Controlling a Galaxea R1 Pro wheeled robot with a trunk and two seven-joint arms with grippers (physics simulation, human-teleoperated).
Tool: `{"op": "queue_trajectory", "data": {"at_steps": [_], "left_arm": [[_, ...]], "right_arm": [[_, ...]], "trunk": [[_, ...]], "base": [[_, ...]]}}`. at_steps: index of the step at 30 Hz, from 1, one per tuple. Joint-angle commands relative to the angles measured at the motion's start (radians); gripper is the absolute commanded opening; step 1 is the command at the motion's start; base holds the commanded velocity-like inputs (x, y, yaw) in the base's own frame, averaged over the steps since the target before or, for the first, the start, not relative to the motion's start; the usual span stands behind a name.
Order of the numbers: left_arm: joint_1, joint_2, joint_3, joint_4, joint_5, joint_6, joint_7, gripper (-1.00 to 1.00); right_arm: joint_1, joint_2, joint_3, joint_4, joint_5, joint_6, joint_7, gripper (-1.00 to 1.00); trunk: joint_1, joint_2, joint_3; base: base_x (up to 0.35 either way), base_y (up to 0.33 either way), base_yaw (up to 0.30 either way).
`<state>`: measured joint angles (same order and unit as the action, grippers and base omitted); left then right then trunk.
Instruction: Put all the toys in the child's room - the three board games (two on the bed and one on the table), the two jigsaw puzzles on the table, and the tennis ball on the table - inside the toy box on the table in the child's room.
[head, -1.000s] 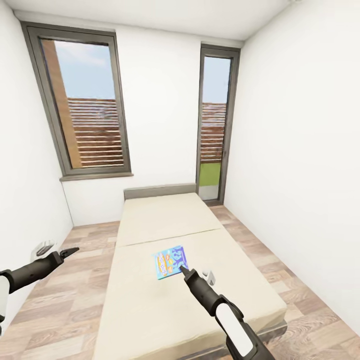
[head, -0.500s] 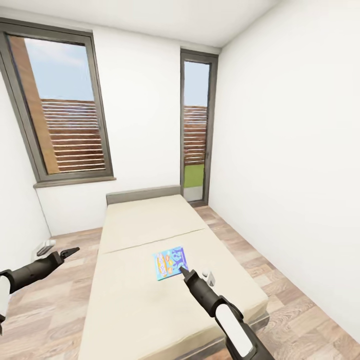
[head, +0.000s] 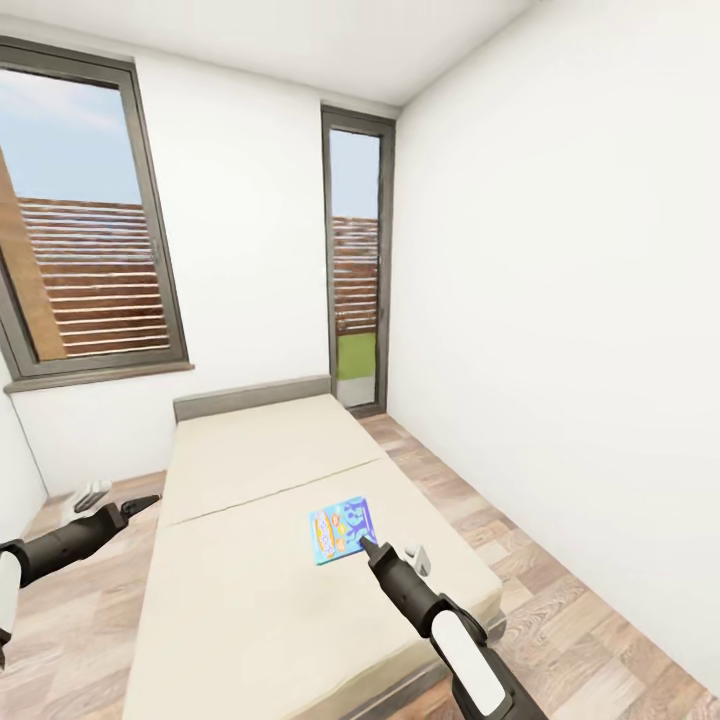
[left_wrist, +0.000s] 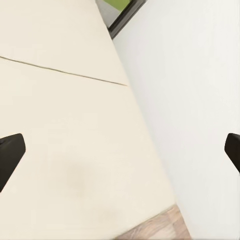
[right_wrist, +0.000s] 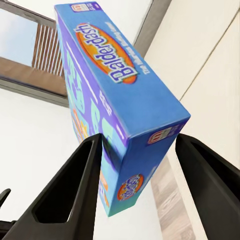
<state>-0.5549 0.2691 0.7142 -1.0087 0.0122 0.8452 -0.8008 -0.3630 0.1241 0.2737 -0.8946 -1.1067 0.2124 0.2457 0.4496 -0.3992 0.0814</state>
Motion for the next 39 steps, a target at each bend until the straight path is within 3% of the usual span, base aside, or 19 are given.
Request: {"op": "queue_trajectory", "data": {"at_steps": [1,20,28,39], "left_arm": [[0.000,0.000,0.002,0.000,0.001,0.008,-0.003,1.00],[0.000,0.000,0.000,-0.001,0.000,0.007,-0.003,1.00],[0.000,-0.001,-0.041,-0.001,0.001,0.007,-0.004,1.00],[0.000,-0.001,-0.048,-0.001,0.001,0.007,-0.002,1.00]], "right_arm": [[-0.001,0.000,0.000,0.000,-0.010,0.004,0.002,-1.00],[-0.001,0.001,0.001,0.002,-0.010,0.004,0.001,-1.00],[-0.001,0.001,0.001,0.002,-0.009,0.004,0.001,-1.00],[-0.001,0.002,0.001,0.002,-0.009,0.004,0.001,-1.00]], "trunk": [[0.000,-0.001,0.001],[0.000,-0.001,0.019],[0.000,-0.001,0.027],[0.000,-0.001,0.038]], "base": [[0.000,0.000,-0.231],[0.000,0.000,-0.231],[0.000,0.000,-0.231],[0.000,0.000,-0.231]]}}
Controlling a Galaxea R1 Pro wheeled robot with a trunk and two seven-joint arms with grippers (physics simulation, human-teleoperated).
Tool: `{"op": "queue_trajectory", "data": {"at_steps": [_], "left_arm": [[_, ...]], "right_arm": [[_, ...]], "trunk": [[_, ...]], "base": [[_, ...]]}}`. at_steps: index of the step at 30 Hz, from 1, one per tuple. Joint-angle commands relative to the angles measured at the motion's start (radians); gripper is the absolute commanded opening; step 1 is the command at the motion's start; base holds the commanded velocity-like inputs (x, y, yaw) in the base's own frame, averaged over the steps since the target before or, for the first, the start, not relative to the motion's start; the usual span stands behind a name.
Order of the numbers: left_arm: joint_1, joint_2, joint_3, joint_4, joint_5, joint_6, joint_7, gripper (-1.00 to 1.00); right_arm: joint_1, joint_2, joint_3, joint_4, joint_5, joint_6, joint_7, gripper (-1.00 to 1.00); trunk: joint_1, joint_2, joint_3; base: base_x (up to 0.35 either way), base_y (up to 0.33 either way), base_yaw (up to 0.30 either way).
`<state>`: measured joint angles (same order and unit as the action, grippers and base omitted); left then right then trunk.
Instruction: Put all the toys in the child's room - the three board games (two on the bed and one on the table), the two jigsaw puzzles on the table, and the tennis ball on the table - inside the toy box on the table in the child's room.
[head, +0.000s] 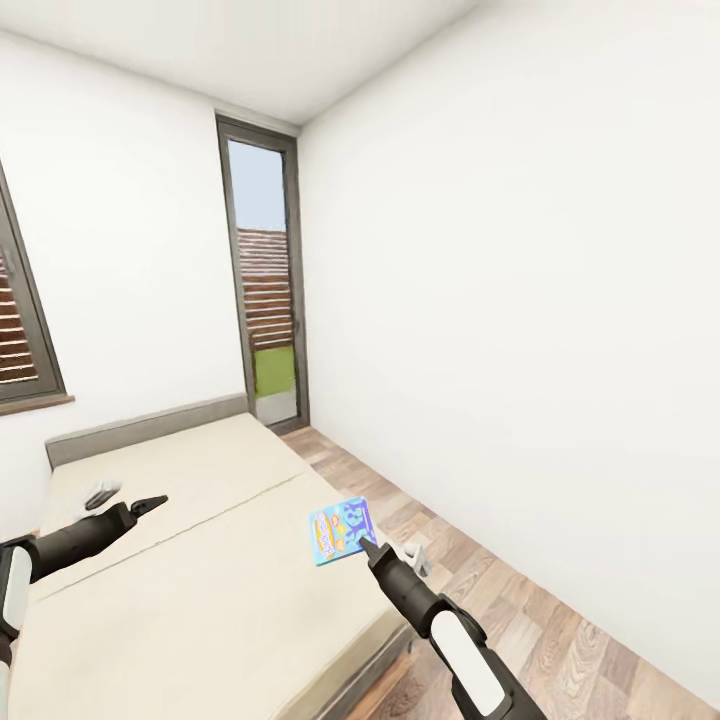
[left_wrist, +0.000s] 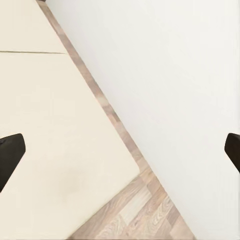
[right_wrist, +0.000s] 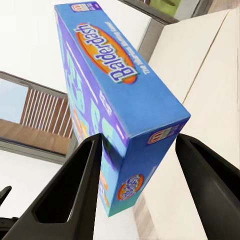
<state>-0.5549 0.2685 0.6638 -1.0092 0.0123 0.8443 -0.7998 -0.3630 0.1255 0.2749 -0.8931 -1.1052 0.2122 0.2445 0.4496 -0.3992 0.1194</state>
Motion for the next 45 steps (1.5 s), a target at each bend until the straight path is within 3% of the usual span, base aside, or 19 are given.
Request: {"op": "queue_trajectory", "data": {"at_steps": [1,45], "left_arm": [[0.000,0.000,0.002,0.000,0.001,0.008,-0.003,1.00],[0.000,-0.003,0.002,0.001,0.000,0.007,-0.002,1.00]], "right_arm": [[-0.001,0.000,0.000,0.000,-0.010,0.004,0.002,-1.00],[-0.001,0.006,0.000,0.000,-0.007,0.003,0.001,-1.00]], "trunk": [[0.000,-0.001,0.001],[0.000,-0.001,0.040]], "base": [[0.000,0.000,-0.231],[0.000,0.000,-0.215]]}}
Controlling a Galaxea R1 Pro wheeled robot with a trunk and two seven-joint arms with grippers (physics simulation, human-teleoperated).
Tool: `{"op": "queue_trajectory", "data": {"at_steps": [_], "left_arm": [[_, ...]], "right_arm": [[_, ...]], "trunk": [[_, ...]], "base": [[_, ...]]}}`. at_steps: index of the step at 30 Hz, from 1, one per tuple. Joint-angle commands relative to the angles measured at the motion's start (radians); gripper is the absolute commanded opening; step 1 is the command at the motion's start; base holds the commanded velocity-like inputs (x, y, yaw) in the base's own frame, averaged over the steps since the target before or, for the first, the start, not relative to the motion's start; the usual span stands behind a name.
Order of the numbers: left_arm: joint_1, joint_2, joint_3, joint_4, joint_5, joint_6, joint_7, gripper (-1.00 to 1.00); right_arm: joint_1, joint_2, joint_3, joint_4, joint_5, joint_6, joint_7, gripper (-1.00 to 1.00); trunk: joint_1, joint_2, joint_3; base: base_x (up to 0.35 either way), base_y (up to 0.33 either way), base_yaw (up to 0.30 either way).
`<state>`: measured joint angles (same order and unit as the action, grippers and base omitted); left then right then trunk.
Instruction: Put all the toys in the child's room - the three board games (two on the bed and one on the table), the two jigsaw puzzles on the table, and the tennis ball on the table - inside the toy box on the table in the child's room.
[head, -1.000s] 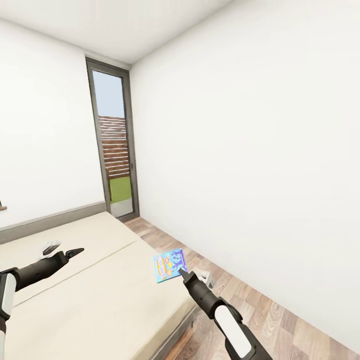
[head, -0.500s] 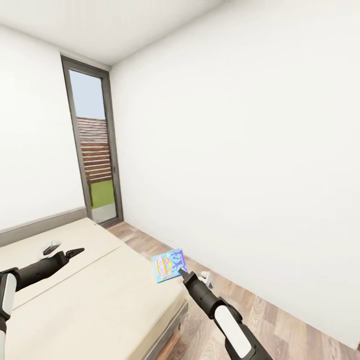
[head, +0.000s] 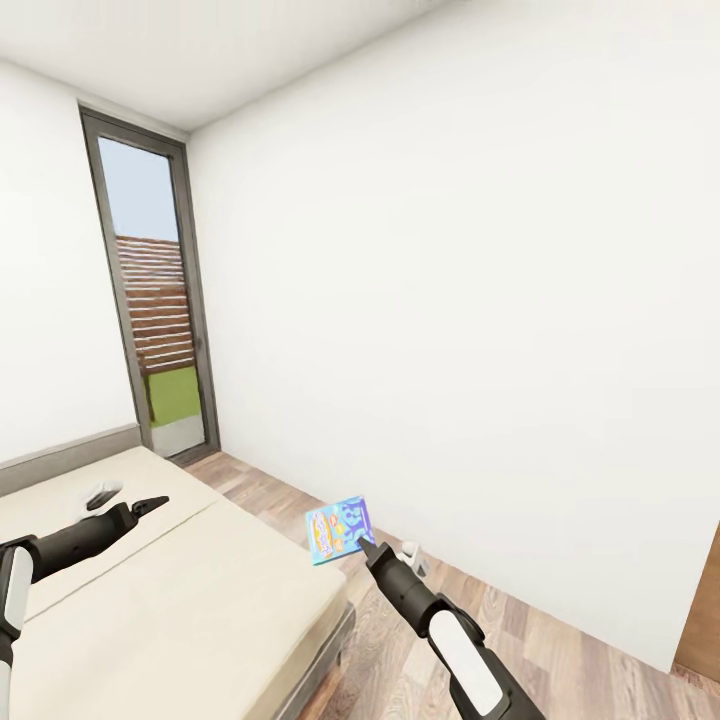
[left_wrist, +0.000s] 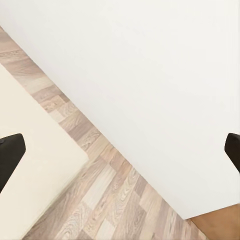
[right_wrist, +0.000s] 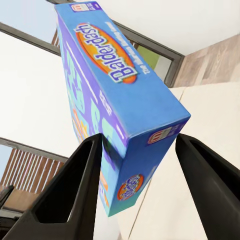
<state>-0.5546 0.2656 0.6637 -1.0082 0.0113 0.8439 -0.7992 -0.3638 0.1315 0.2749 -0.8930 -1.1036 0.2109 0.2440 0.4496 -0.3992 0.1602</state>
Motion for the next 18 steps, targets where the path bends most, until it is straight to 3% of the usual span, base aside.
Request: {"op": "queue_trajectory", "data": {"at_steps": [1,18], "left_arm": [[-0.001,0.000,0.002,0.000,0.001,0.007,-0.003,1.00],[-0.001,0.000,0.002,0.000,0.001,0.007,-0.003,1.00]], "right_arm": [[-0.001,0.000,0.000,0.000,-0.009,0.004,0.002,-1.00],[-0.001,0.004,-0.003,0.020,-0.012,0.005,0.001,-1.00]], "trunk": [[0.000,-0.001,0.000],[0.000,-0.001,-0.017]], "base": [[0.000,0.000,-0.022],[0.000,0.000,-0.009]]}}
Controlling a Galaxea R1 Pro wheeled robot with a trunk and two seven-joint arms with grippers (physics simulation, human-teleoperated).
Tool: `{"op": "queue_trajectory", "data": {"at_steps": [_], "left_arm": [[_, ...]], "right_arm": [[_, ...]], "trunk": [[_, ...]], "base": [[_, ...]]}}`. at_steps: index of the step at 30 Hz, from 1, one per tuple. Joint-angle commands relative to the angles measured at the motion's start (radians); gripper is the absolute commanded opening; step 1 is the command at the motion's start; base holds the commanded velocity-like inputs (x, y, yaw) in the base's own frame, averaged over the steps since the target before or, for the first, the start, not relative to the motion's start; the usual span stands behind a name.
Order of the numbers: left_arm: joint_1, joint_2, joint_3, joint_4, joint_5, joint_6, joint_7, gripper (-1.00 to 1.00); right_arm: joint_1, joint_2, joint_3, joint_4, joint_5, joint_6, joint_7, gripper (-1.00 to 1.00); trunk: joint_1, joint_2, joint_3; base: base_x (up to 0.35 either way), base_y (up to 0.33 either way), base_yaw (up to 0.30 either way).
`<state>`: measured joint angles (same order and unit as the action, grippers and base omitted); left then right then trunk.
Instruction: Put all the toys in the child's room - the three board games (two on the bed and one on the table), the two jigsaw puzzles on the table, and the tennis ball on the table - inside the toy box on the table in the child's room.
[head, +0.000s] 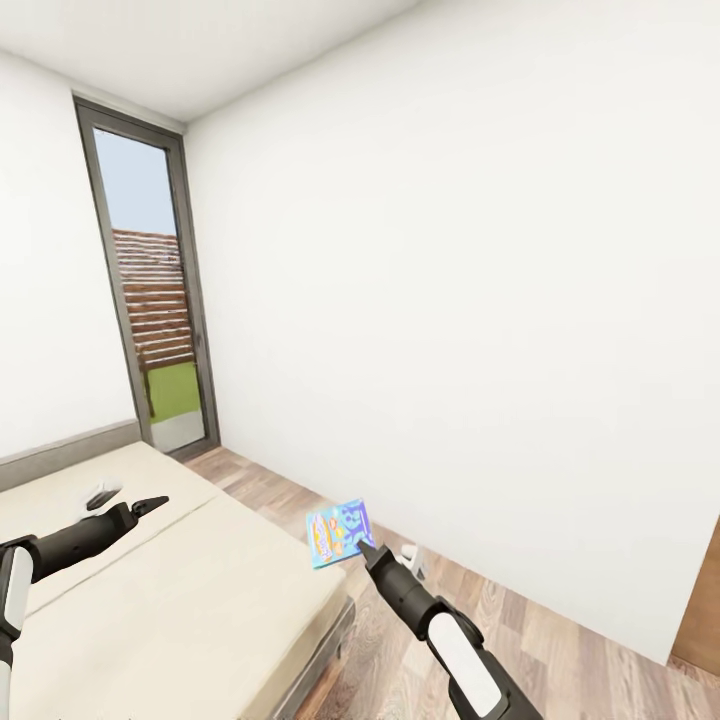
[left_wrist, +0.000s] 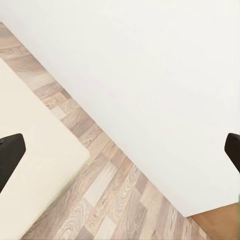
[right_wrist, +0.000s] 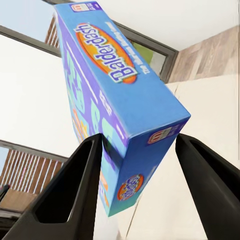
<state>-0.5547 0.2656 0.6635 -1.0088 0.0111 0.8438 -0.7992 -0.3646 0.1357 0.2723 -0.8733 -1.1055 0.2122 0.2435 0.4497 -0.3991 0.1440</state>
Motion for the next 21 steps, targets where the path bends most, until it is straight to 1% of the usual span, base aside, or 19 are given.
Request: {"op": "queue_trajectory", "data": {"at_steps": [1,13,21], "left_arm": [[-0.001,0.000,0.002,0.000,0.001,0.008,-0.003,1.00],[-0.001,0.000,0.002,0.000,0.001,0.008,-0.003,1.00],[-0.001,0.000,0.002,0.000,0.001,0.008,-0.003,1.00]], "right_arm": [[0.000,0.000,-0.001,0.002,-0.010,0.004,0.002,-1.00],[-0.002,0.000,-0.002,0.025,-0.010,0.004,0.002,-1.00],[-0.002,0.000,-0.004,0.026,-0.010,0.004,0.003,-1.00]], "trunk": [[0.000,-0.001,-0.002],[0.000,-0.001,-0.021],[0.000,-0.001,-0.031]], "base": [[0.000,0.000,-0.053],[0.000,0.000,-0.072],[0.000,0.000,-0.156]]}}
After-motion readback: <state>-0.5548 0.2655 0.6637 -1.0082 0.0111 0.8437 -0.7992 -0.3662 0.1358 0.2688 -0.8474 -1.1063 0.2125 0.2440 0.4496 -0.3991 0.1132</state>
